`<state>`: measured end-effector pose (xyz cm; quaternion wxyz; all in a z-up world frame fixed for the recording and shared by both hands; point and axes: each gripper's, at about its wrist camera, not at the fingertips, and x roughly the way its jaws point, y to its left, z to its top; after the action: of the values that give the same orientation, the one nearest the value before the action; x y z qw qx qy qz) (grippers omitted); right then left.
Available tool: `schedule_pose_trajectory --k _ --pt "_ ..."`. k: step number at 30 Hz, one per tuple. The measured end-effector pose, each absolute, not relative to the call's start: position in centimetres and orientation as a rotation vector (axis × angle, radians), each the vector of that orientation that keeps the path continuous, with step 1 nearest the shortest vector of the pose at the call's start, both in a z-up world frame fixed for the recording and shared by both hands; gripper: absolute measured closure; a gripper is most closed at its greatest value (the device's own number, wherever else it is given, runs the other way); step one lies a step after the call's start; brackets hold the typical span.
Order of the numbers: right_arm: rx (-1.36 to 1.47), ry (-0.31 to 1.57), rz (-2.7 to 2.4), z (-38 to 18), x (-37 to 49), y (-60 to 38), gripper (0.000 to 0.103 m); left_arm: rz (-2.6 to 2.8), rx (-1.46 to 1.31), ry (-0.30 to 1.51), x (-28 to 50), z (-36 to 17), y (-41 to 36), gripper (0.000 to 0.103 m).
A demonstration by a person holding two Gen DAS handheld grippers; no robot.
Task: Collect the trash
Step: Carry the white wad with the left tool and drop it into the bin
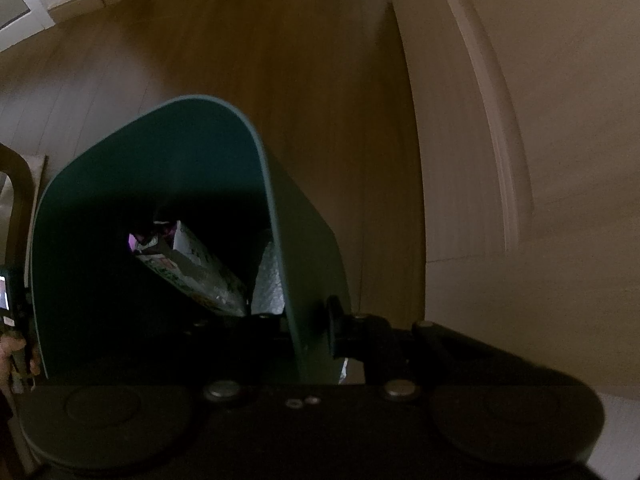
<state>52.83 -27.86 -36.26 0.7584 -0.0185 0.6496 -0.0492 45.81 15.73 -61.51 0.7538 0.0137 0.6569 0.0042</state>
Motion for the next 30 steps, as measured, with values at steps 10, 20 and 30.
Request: schedule_pose_trajectory --k 10,20,30 --pt "-0.001 1.403 -0.144 -36.5 52.0 -27.5 0.091 0.009 -0.053 1.415 42.3 -50.0 14.3 0.035" --pt "0.063 1.417 -0.210 -36.5 51.3 -25.1 0.091 -0.065 -0.080 1.322 40.8 -33.7 11.8 0.035" --pt "0.092 1.434 -0.145 -34.6 51.0 -21.8 0.091 -0.254 -0.106 1.288 40.5 -23.9 3.8 0.035"
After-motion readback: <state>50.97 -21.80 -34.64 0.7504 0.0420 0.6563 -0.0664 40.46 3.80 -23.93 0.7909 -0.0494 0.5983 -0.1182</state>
